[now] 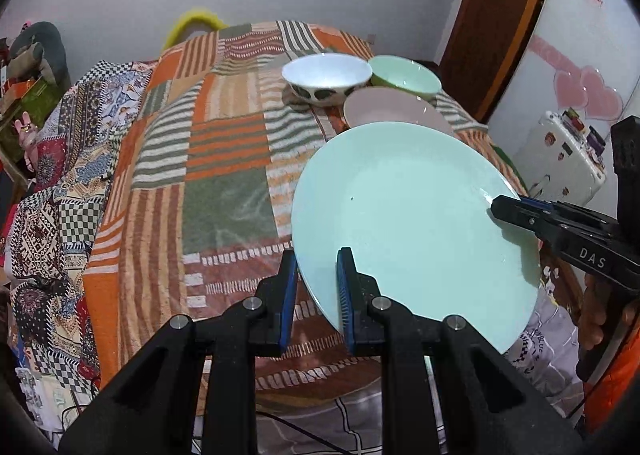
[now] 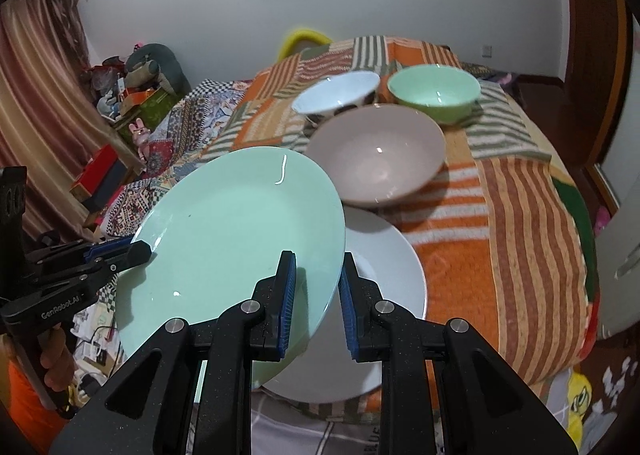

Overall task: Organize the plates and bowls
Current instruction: 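Carry the mint-green plate with both grippers over the white plate stack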

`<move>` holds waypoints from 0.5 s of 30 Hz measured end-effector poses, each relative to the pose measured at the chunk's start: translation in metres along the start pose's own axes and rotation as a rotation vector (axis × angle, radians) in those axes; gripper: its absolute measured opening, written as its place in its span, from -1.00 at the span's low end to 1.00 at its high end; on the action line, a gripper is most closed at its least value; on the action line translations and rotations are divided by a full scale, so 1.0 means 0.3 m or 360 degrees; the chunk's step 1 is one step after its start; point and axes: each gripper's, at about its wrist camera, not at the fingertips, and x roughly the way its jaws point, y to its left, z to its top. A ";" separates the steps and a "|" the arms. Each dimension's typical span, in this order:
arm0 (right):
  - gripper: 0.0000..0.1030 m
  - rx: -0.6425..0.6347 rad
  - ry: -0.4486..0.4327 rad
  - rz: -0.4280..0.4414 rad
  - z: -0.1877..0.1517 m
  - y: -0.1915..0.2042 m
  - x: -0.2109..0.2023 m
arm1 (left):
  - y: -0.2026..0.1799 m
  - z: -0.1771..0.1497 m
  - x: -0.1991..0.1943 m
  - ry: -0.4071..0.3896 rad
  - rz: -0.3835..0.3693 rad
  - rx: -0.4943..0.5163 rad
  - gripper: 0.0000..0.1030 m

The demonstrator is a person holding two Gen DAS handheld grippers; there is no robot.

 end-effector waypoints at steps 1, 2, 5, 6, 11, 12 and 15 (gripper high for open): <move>-0.62 0.0008 0.0013 -0.0003 -0.008 -0.006 0.006 | -0.006 -0.004 0.012 0.0016 0.0001 0.0004 -0.65; -0.62 0.0012 0.0023 -0.0006 -0.016 -0.011 0.010 | -0.010 -0.006 0.021 0.0026 0.0001 0.0007 -0.65; -0.62 0.0037 0.0059 -0.0008 -0.041 -0.031 0.027 | -0.020 -0.014 0.053 0.0064 0.0004 0.0017 -0.65; -0.62 0.0045 0.0070 -0.0007 -0.047 -0.037 0.031 | -0.023 -0.016 0.065 0.0079 0.0005 0.0016 -0.65; -0.62 0.0086 0.0117 -0.0010 -0.077 -0.064 0.052 | -0.040 -0.036 0.122 0.0159 0.0004 0.0023 -0.65; -0.62 0.0092 0.0129 -0.0012 -0.085 -0.072 0.057 | -0.042 -0.039 0.132 0.0173 0.0002 0.0025 -0.65; -0.62 0.0111 0.0156 -0.0016 -0.095 -0.084 0.075 | -0.052 -0.047 0.169 0.0215 0.0009 0.0038 -0.65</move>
